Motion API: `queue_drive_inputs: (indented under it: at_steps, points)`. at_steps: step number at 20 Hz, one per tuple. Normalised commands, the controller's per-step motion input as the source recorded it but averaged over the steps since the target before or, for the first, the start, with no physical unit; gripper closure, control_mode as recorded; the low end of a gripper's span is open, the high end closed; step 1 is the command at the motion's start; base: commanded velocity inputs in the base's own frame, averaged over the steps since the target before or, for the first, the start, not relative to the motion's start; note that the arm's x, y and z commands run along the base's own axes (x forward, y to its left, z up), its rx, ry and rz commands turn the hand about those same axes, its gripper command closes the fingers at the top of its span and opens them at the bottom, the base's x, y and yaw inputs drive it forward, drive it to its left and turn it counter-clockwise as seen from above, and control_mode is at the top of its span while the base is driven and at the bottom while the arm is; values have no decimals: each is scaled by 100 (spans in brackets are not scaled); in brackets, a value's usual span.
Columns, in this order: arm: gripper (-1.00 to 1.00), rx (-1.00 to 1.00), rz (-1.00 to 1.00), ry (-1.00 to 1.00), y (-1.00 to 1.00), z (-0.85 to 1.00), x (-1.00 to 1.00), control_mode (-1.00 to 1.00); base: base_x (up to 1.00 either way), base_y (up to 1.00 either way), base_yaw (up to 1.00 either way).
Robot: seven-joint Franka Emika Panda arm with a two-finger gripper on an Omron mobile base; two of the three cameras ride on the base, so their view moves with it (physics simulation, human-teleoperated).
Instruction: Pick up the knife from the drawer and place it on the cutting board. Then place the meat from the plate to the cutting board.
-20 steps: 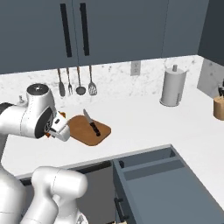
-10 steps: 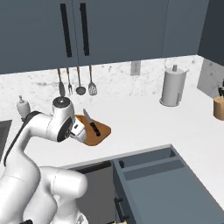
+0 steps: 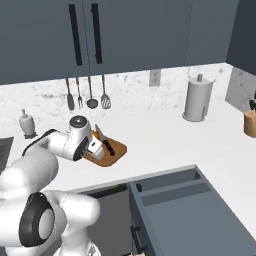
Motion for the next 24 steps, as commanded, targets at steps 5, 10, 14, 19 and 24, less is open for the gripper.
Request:
queue_drive_inputs:
  at_steps: [5,10,14,19,24]
  points:
    - [100,-4,0,0,33,-25,42,-100,0,0,0]
    - [100,-5,0,0,23,-31,49,-100,0,0,0]
    - [100,-5,0,0,4,-30,22,-100,0,0,0]
    - [-100,-5,0,0,6,-27,7,-100,0,0,0]
    - [-100,-3,0,-1,3,-4,1,-100,0,0,0]
